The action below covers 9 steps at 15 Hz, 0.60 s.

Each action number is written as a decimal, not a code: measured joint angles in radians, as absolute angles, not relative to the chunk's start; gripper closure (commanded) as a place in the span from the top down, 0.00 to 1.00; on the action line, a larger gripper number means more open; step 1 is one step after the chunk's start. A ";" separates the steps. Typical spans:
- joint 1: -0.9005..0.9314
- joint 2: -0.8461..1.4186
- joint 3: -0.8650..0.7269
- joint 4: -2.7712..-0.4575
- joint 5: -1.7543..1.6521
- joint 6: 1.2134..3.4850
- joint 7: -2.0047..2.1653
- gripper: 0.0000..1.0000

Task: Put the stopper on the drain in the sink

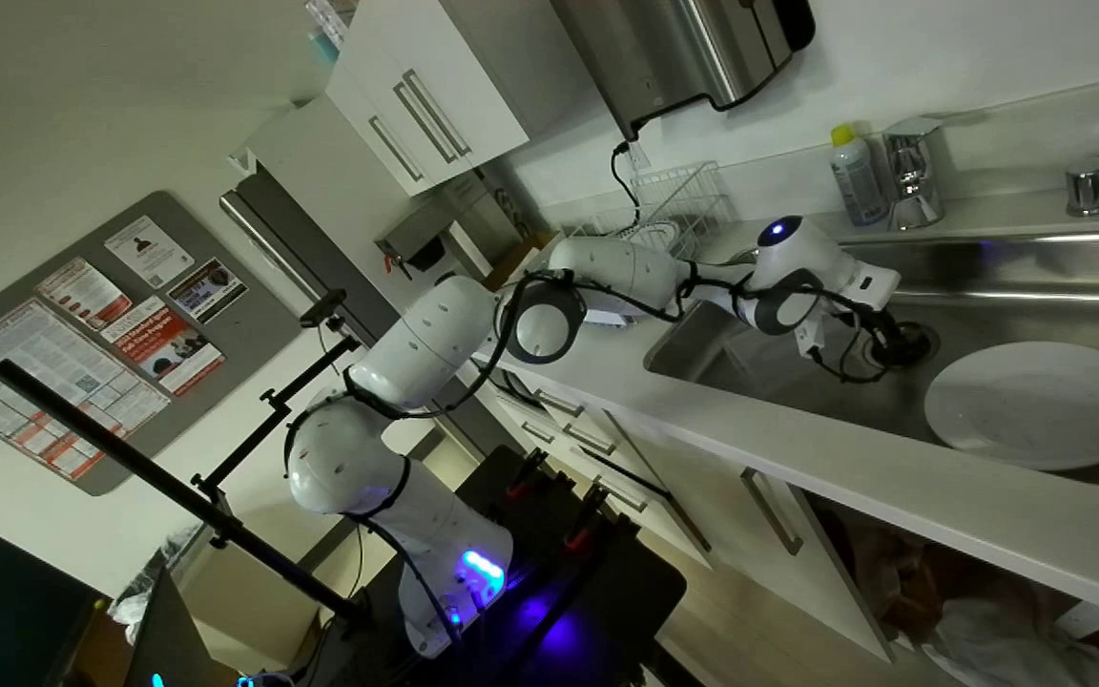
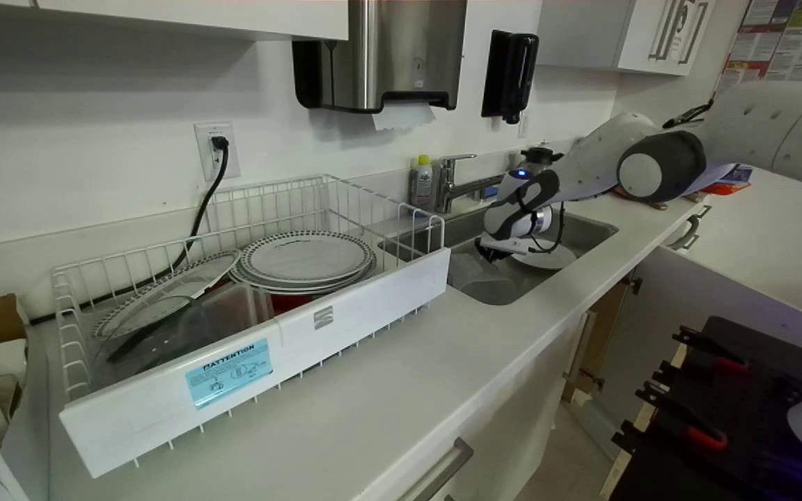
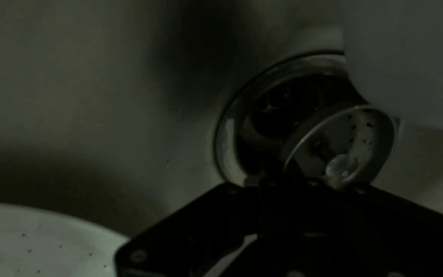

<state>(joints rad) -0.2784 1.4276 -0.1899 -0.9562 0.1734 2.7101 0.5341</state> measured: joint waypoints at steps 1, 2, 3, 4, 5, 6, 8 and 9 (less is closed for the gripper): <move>-0.280 1.432 -0.190 -0.949 0.173 2.710 0.534 0.07; -0.282 1.435 -0.190 -0.944 0.173 2.710 0.534 0.07; -0.282 1.437 -0.190 -0.942 0.173 2.709 0.534 0.07; -0.282 1.437 -0.190 -0.941 0.173 2.709 0.534 0.02; -0.282 1.437 -0.190 -0.940 0.173 2.709 0.534 0.02; -0.283 1.437 -0.190 -0.940 0.173 2.709 0.534 0.02; -0.283 1.437 -0.190 -0.941 0.173 2.710 0.534 0.02; -0.284 1.437 -0.188 -0.941 0.173 2.711 0.534 0.02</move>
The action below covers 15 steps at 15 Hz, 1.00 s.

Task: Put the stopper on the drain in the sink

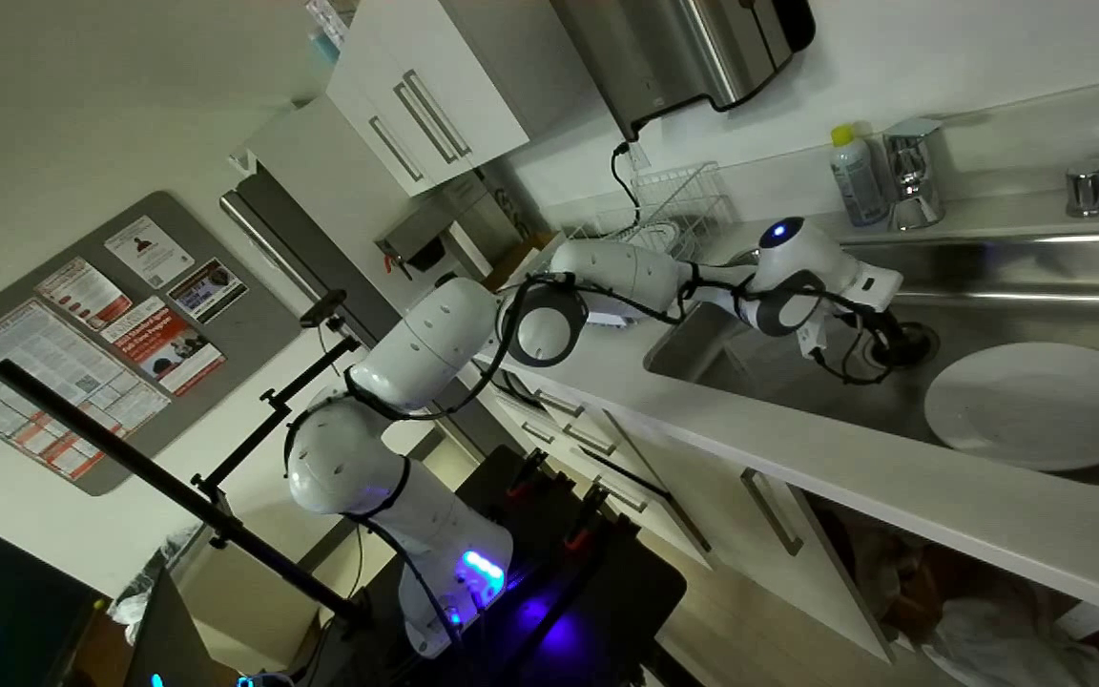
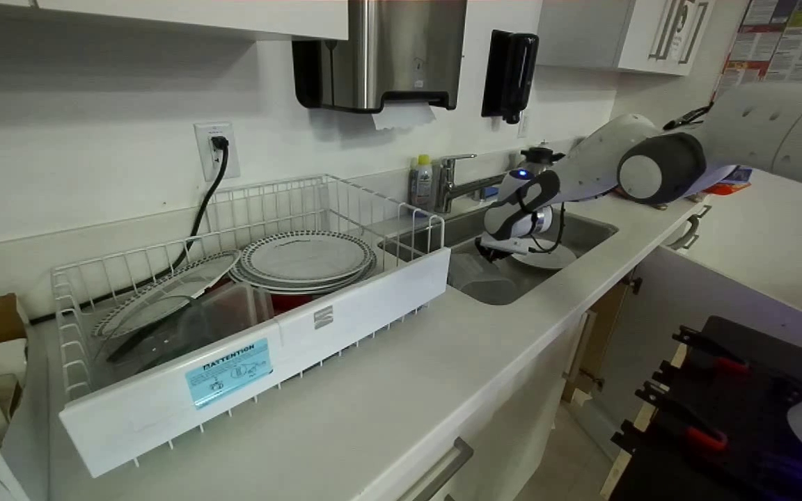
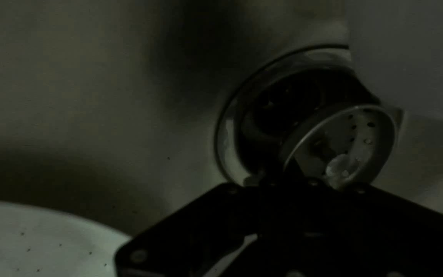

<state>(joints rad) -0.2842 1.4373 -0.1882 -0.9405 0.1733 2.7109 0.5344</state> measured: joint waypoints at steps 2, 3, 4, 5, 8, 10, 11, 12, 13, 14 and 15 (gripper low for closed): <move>-0.291 1.438 -0.179 -0.941 0.173 2.714 0.534 0.02; -0.298 1.438 -0.169 -0.941 0.173 2.720 0.534 0.02; -0.307 1.439 -0.155 -0.940 0.174 2.734 0.534 0.02; -0.318 1.441 -0.137 -0.941 0.174 2.752 0.533 0.02; -0.350 1.453 -0.087 -0.941 0.174 2.802 0.513 0.02; -0.369 1.454 -0.061 -0.941 0.174 2.803 0.494 0.02; -0.374 1.454 -0.053 -0.941 0.174 2.803 0.492 0.02; -0.378 1.454 -0.048 -0.941 0.174 2.803 0.492 0.02; -0.380 1.454 -0.045 -0.941 0.174 2.803 0.492 0.02; -0.381 1.454 -0.043 -0.941 0.174 2.802 0.492 0.02; -0.382 1.454 -0.043 -0.941 0.174 2.802 0.492 0.02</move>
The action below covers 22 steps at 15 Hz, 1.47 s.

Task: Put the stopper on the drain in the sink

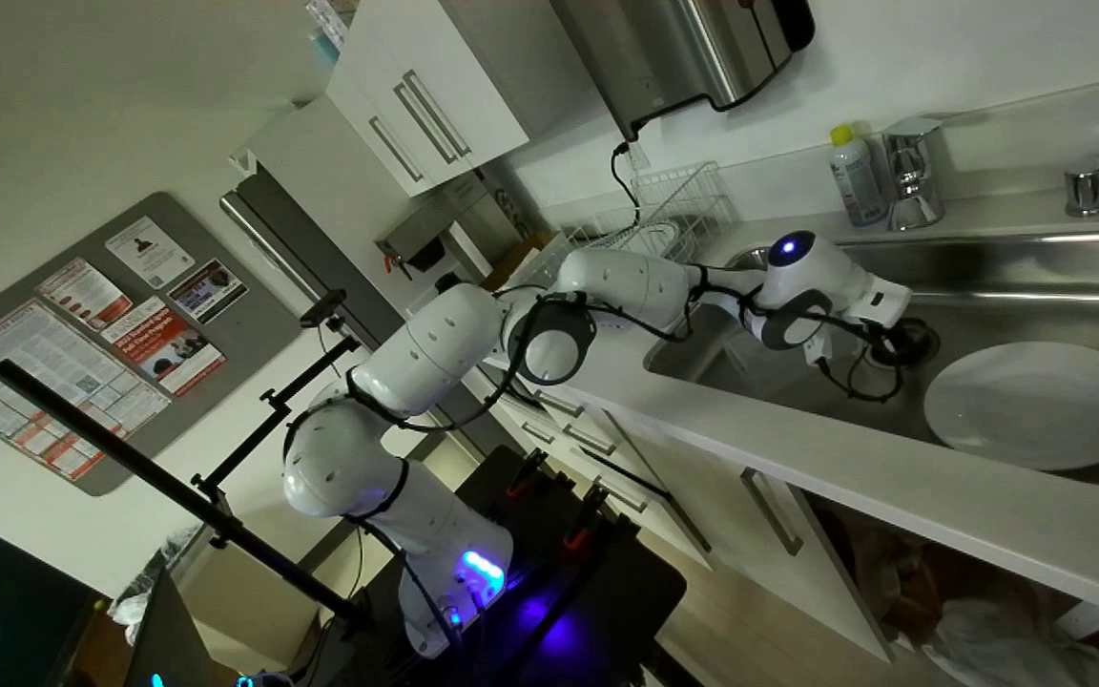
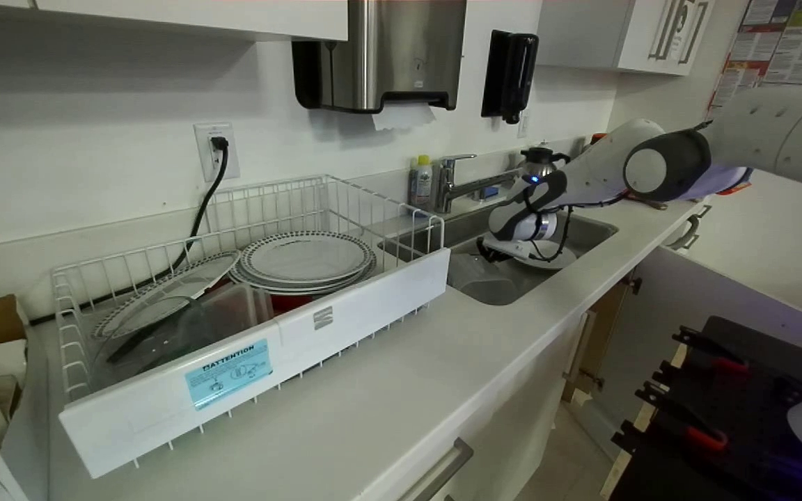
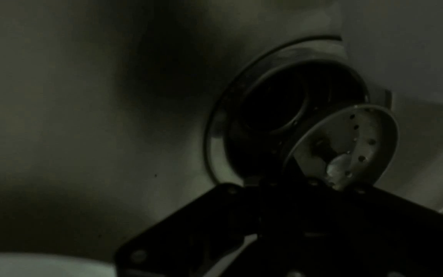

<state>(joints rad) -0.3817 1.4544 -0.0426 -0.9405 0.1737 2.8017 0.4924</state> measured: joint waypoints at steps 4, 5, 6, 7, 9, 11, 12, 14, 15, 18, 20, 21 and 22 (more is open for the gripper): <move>-0.381 1.454 -0.044 -0.940 0.174 2.798 0.495 0.02; -0.380 1.454 -0.045 -0.940 0.174 2.797 0.495 0.02; -0.380 1.454 -0.045 -0.940 0.174 2.796 0.495 0.02; -0.380 1.453 -0.045 -0.940 0.174 2.794 0.495 0.02; -0.380 1.451 -0.045 -0.940 0.174 2.789 0.495 0.02; -0.380 1.449 -0.044 -0.942 0.174 2.788 0.495 0.02; -0.380 1.446 -0.044 -0.946 0.174 2.788 0.494 0.02; -0.379 1.435 -0.043 -0.961 0.173 2.788 0.494 0.02; -0.377 1.429 -0.042 -0.970 0.173 2.788 0.494 0.02; -0.373 1.401 -0.042 -1.007 0.173 2.788 0.494 0.02; -0.369 1.379 -0.043 -1.035 0.173 2.788 0.494 0.02; -0.366 1.369 -0.049 -1.049 0.173 2.788 0.495 0.02; -0.362 1.358 -0.057 -1.064 0.173 2.788 0.496 0.02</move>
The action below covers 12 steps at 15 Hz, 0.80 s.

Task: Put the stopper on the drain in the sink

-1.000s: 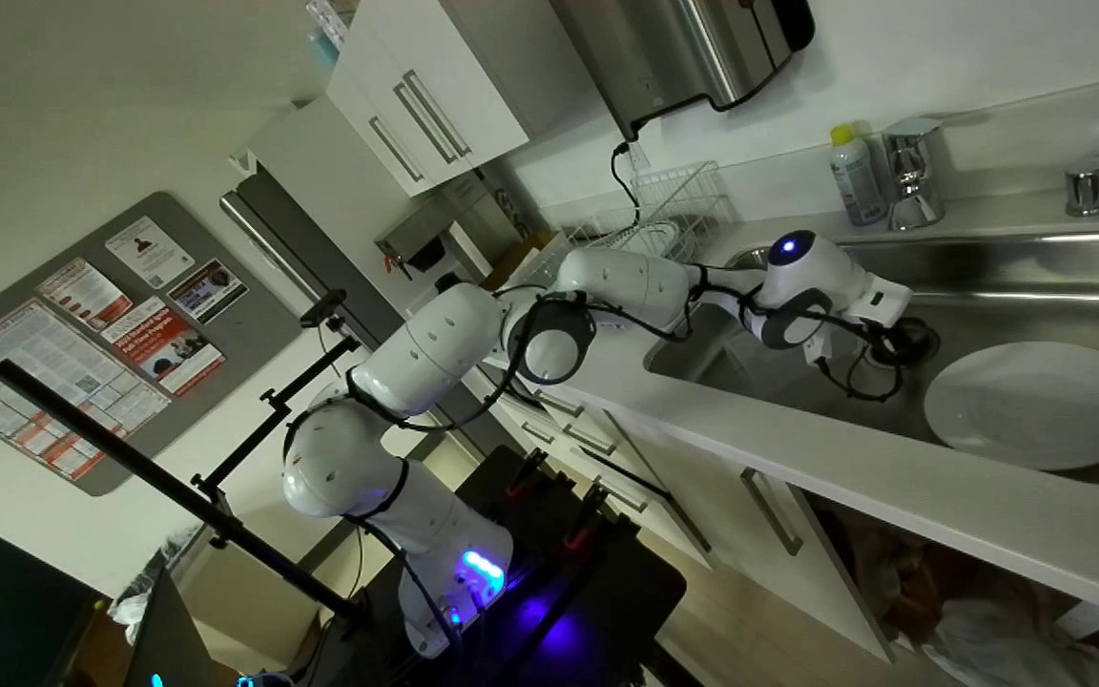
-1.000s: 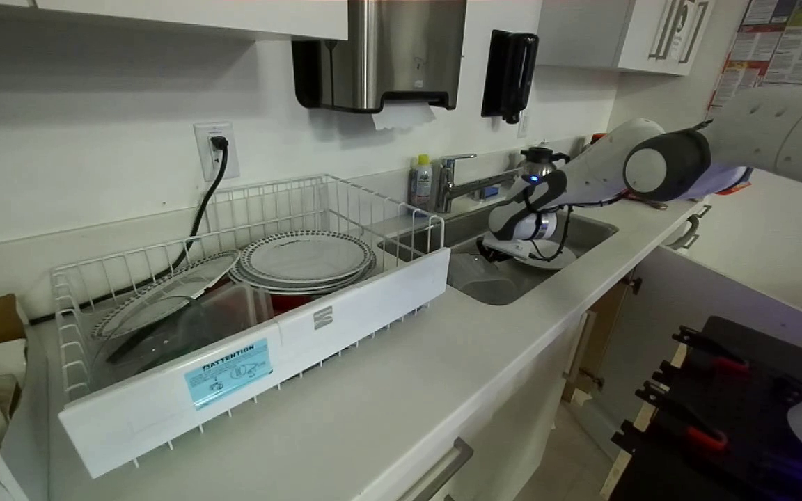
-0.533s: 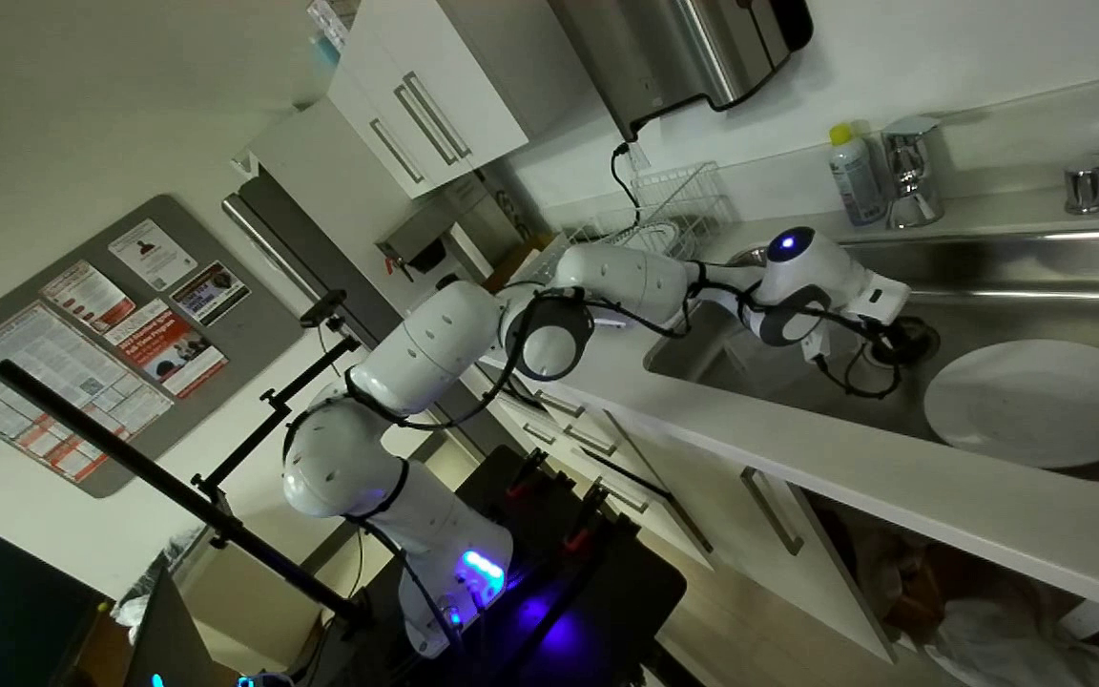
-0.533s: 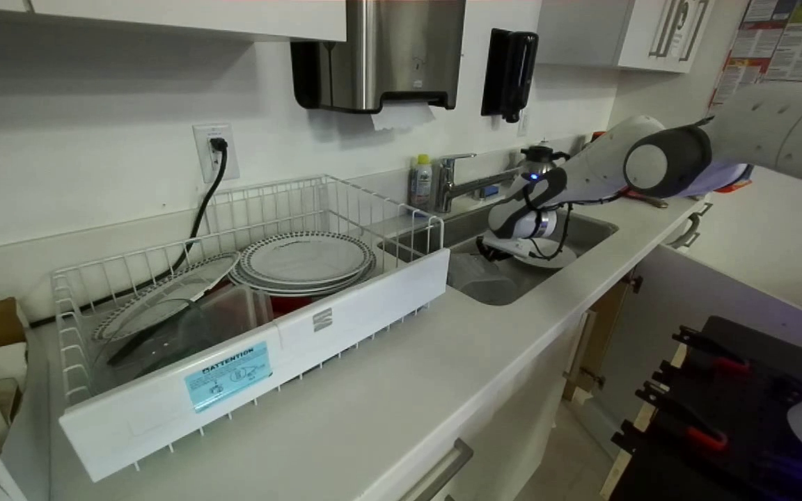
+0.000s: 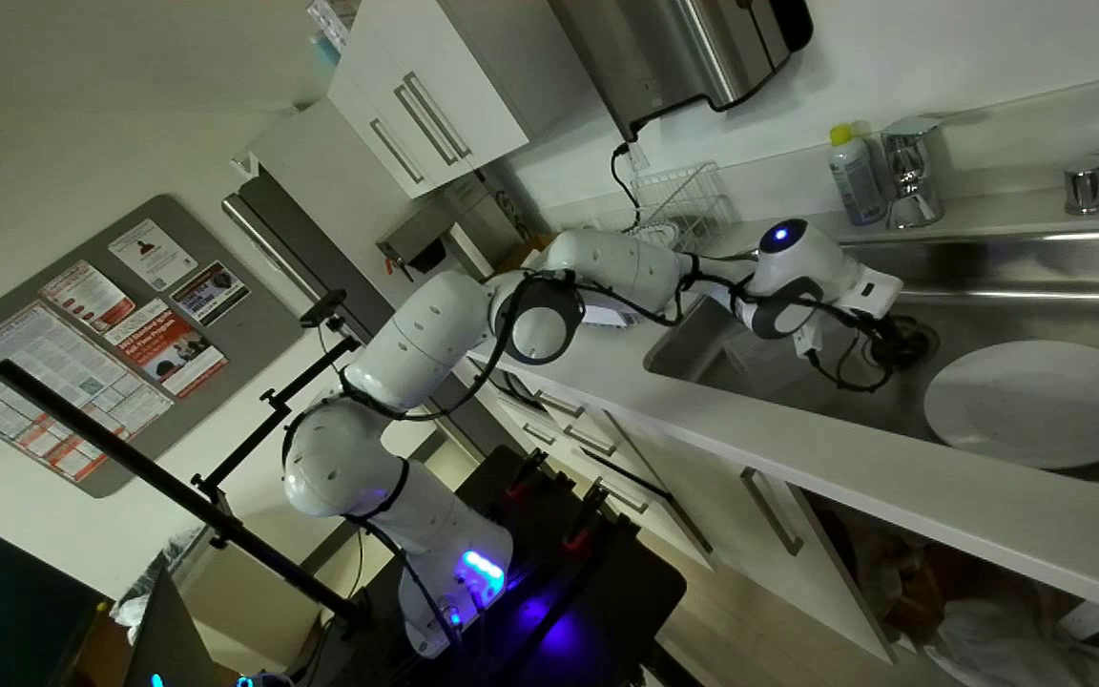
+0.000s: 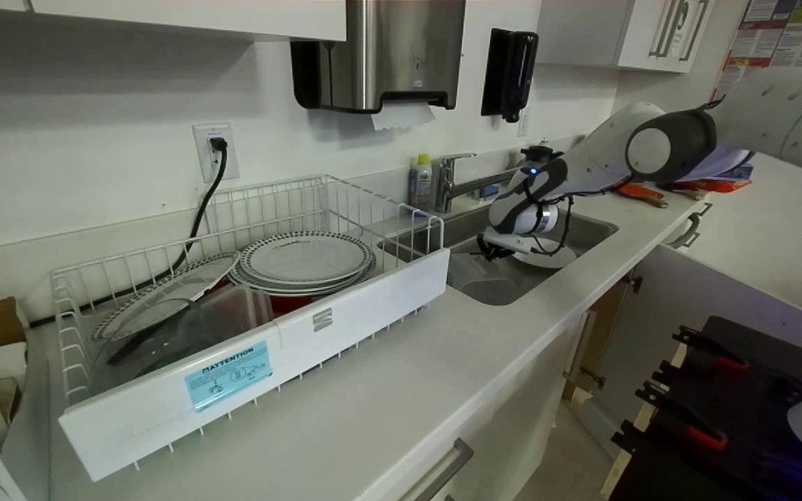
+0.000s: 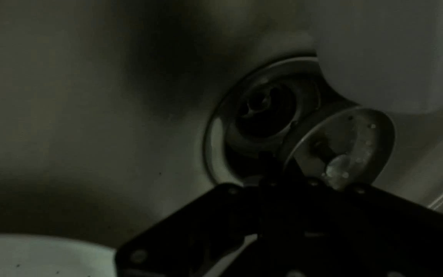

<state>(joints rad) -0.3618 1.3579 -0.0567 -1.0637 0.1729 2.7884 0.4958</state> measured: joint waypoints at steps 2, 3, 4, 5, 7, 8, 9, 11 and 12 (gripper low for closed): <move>-0.352 1.341 -0.077 -1.090 0.173 2.788 0.498 0.02; -0.347 1.336 -0.086 -1.101 0.173 2.788 0.498 0.02; -0.344 1.332 -0.092 -1.111 0.173 2.788 0.498 0.02; -0.344 1.330 -0.093 -1.117 0.173 2.788 0.498 0.02; -0.344 1.330 -0.093 -1.126 0.173 2.788 0.498 0.02; -0.344 1.330 -0.091 -1.129 0.173 2.788 0.498 0.02; -0.344 1.330 -0.090 -1.131 0.173 2.788 0.498 0.02; -0.344 1.331 -0.088 -1.134 0.173 2.789 0.498 0.02; -0.344 1.331 -0.088 -1.134 0.173 2.791 0.498 0.02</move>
<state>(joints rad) -0.3436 1.3313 -0.0881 -1.1338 0.1728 2.7908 0.4978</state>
